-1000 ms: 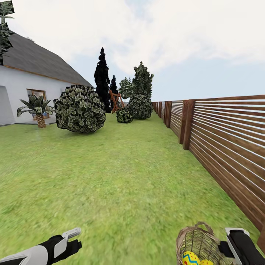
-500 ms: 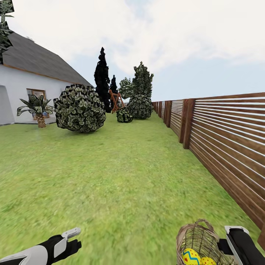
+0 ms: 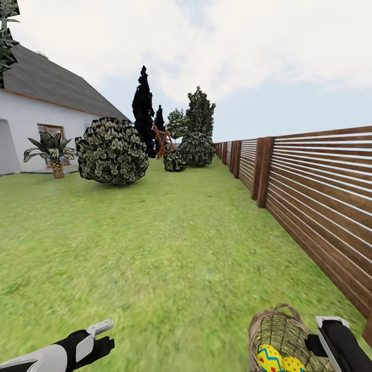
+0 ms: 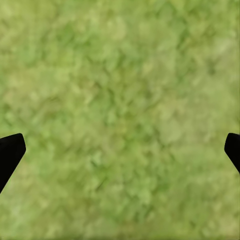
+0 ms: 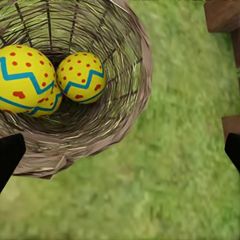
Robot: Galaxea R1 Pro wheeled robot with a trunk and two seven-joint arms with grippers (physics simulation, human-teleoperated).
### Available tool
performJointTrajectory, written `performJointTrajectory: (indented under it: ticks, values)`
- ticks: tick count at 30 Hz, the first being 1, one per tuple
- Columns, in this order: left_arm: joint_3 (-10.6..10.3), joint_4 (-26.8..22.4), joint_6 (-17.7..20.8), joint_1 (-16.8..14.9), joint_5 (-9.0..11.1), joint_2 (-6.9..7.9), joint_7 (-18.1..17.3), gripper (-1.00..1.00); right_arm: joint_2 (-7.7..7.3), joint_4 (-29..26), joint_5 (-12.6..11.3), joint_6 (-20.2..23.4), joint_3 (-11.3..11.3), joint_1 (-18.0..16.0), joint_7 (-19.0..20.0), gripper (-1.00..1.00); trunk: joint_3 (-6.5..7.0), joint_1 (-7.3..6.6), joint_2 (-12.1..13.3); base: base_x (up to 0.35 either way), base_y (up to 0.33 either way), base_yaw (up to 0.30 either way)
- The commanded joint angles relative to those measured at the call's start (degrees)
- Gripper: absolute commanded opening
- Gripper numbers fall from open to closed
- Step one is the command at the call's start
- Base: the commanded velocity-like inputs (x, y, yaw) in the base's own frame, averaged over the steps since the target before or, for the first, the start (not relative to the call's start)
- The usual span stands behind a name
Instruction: Take the three Easter eggs out of the wicker basket on the lawn in the garden, then place them on the lawn next to a single tree (choose any tree) so that all three eggs are next to the same tree and none are left in the basket.
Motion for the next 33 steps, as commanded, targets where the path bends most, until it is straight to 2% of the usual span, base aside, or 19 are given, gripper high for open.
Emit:
performJointTrajectory:
  ticks: [1,33]
  values:
    - [0.42,0.08,0.09,-0.07,0.27,0.01,0.19,1.00,0.02,-0.15,0.55,0.28,-0.02,-0.06,0.27,1.00,-0.25,0.22,-0.45,0.000,0.000,0.000]
    - [0.44,0.08,0.09,-0.08,0.27,0.01,0.19,1.00,0.56,-0.31,0.98,0.28,0.22,-0.06,0.27,1.00,-6.00,7.25,-13.29,0.000,0.000,0.000]
